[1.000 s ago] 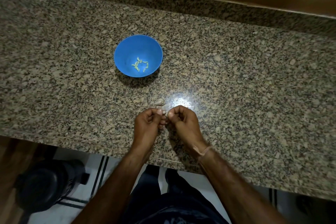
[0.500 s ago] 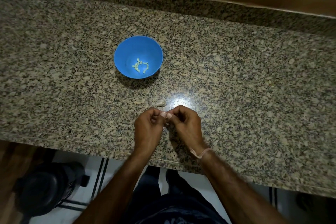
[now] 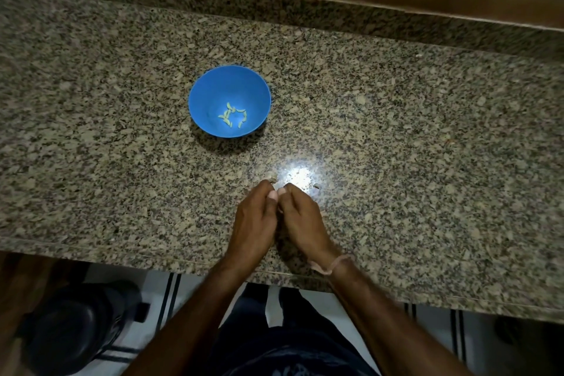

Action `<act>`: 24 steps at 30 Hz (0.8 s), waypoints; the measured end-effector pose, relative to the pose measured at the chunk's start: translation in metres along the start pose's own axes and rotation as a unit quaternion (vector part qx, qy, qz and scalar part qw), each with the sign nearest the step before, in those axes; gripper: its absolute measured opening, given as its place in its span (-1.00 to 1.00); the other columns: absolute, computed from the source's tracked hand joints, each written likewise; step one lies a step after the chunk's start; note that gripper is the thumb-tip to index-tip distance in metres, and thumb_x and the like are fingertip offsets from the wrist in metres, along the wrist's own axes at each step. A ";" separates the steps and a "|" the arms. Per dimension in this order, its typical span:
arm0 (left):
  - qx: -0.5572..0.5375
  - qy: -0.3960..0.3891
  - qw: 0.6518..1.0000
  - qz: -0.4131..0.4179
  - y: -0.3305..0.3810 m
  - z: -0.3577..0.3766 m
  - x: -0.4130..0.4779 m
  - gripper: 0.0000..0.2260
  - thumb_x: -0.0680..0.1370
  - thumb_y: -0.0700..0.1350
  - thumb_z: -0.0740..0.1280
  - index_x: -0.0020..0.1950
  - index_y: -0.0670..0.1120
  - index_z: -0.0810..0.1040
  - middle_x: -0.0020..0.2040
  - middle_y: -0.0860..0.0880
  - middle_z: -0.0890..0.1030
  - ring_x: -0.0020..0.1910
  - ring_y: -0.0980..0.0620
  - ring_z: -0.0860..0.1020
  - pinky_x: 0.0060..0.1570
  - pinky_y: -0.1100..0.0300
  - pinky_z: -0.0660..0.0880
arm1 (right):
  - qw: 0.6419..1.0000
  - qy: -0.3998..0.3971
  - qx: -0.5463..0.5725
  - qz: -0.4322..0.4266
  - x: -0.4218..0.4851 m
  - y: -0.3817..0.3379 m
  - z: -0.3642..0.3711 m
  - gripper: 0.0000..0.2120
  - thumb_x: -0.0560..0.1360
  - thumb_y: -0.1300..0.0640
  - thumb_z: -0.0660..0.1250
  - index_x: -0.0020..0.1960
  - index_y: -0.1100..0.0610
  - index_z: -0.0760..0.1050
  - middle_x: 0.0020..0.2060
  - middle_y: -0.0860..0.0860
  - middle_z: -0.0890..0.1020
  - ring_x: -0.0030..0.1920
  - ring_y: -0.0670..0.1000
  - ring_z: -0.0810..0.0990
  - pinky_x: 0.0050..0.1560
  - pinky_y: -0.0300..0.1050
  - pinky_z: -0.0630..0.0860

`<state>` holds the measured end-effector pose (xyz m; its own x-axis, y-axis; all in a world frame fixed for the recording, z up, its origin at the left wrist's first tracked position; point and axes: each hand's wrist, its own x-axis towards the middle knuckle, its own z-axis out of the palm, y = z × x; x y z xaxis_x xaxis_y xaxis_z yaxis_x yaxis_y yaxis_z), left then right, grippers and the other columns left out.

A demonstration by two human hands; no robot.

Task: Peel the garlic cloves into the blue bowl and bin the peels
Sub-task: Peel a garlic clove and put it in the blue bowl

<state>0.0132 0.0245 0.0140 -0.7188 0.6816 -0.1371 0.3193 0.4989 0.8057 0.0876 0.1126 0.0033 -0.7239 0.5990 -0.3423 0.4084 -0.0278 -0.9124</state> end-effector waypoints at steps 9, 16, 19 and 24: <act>-0.027 -0.015 0.996 -0.079 0.002 -0.003 -0.002 -0.82 0.74 -0.16 0.11 -0.06 -0.07 0.35 -0.25 0.06 0.41 -0.34 0.23 0.43 -0.40 0.35 0.31 | 0.989 -0.035 -0.138 0.044 0.007 -0.008 0.005 -0.61 0.69 0.13 0.19 -0.33 0.02 0.35 -0.45 -0.07 0.33 -0.42 -0.07 0.27 -0.41 -0.18 0.20; -0.391 -0.121 0.830 -0.378 0.003 -0.012 0.027 -0.68 0.71 -0.15 0.12 -0.26 -0.08 0.36 -0.48 0.06 0.28 -0.55 0.14 0.24 -0.55 0.26 0.19 | 0.975 0.055 -0.164 -0.139 0.004 0.002 0.009 -0.74 0.72 0.05 0.16 -0.13 0.10 0.37 -0.27 -0.07 0.45 -0.23 -0.05 0.42 -0.23 -0.15 0.32; -0.272 -0.091 0.916 -0.281 0.001 -0.016 0.021 -0.71 0.73 -0.12 0.10 -0.07 -0.17 0.53 -0.45 0.07 0.44 -0.50 0.11 0.31 -0.48 0.23 0.23 | 0.997 0.055 -0.007 -0.061 0.004 -0.003 0.012 -0.90 0.66 0.17 0.34 -0.03 0.15 0.53 -0.21 -0.01 0.62 -0.19 -0.06 0.58 -0.17 -0.19 0.51; -0.211 -0.053 0.952 -0.214 -0.013 -0.017 0.020 -0.71 0.72 0.03 0.17 0.06 -0.06 0.65 -0.32 -0.10 0.59 -0.35 0.01 0.45 -0.35 0.09 0.36 | 0.993 0.056 0.094 -0.032 0.003 -0.002 0.006 -0.90 0.58 0.31 0.43 0.06 0.17 0.66 -0.03 -0.03 0.74 0.00 0.06 0.69 0.09 0.05 0.65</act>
<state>-0.0159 0.0231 0.0107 -0.6540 0.5258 -0.5439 -0.2808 0.4989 0.8199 0.0810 0.1093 0.0026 -0.6737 0.6900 -0.2644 0.2445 -0.1296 -0.9610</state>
